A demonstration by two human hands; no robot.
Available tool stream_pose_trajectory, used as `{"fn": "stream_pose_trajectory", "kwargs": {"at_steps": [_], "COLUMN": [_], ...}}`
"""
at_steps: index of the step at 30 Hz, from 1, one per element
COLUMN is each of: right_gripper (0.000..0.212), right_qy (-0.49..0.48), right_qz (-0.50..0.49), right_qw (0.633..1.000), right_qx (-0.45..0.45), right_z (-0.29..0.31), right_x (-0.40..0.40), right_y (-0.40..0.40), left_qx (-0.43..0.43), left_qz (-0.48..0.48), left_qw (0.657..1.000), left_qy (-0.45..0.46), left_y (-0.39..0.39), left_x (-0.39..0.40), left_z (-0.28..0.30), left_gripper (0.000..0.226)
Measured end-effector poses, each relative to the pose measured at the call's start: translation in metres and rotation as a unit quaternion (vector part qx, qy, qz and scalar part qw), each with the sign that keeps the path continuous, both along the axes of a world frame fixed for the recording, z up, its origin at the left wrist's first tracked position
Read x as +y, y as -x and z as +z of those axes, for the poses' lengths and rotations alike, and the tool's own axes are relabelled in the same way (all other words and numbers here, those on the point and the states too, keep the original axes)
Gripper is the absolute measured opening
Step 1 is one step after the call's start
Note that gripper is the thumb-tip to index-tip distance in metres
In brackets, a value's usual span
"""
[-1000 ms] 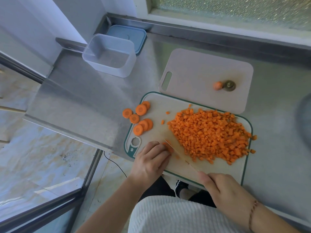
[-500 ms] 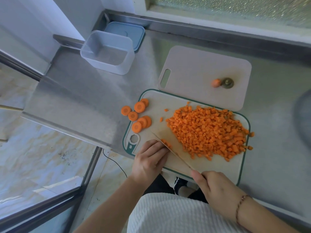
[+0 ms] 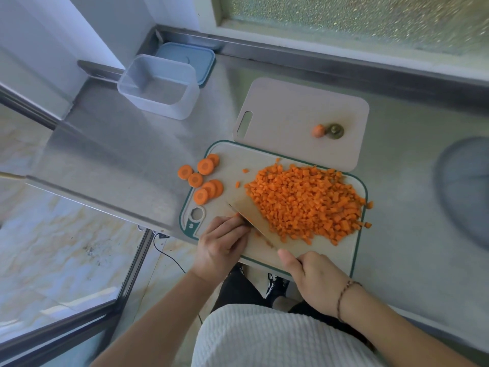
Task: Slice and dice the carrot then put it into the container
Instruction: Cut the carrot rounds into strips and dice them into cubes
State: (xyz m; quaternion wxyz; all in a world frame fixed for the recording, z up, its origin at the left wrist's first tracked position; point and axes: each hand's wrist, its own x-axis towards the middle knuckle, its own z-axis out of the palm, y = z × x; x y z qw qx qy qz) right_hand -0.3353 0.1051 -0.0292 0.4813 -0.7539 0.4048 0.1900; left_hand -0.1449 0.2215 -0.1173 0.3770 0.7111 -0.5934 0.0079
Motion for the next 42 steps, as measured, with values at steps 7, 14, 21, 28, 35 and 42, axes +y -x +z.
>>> {"fn": "stream_pose_trajectory", "kwargs": {"at_steps": [7, 14, 21, 28, 35, 42], "right_gripper": [0.069, 0.071, 0.078, 0.071, 0.066, 0.070], "right_qy": [0.008, -0.003, 0.027, 0.039, 0.030, 0.041], "right_qz": [-0.005, -0.031, -0.040, -0.042, -0.006, 0.014], "right_qw": [1.000, 0.997, 0.998, 0.998, 0.999, 0.996], "right_qx": [0.025, 0.064, 0.026, 0.004, 0.038, 0.075], "right_z": [0.006, 0.001, -0.001, 0.008, 0.017, 0.013], "right_x": [-0.005, -0.006, -0.002, -0.003, 0.004, 0.004], "right_y": [0.013, 0.006, -0.018, -0.004, 0.004, 0.001], "left_qx": [0.009, 0.019, 0.012, 0.032, 0.056, 0.067], "left_qz": [-0.074, -0.061, -0.069, -0.010, -0.008, -0.002], "left_qw": [0.997, 0.998, 0.998, 0.999, 0.998, 0.998], "left_qy": [-0.024, 0.003, 0.003, 0.007, 0.011, 0.021], "left_y": [-0.001, 0.005, 0.004, 0.012, 0.013, 0.008], "left_x": [-0.008, -0.009, -0.010, -0.009, -0.004, -0.007], "left_z": [0.004, -0.003, -0.002, -0.006, -0.006, -0.009], "left_gripper": [0.013, 0.011, 0.009, 0.015, 0.015, 0.007]}}
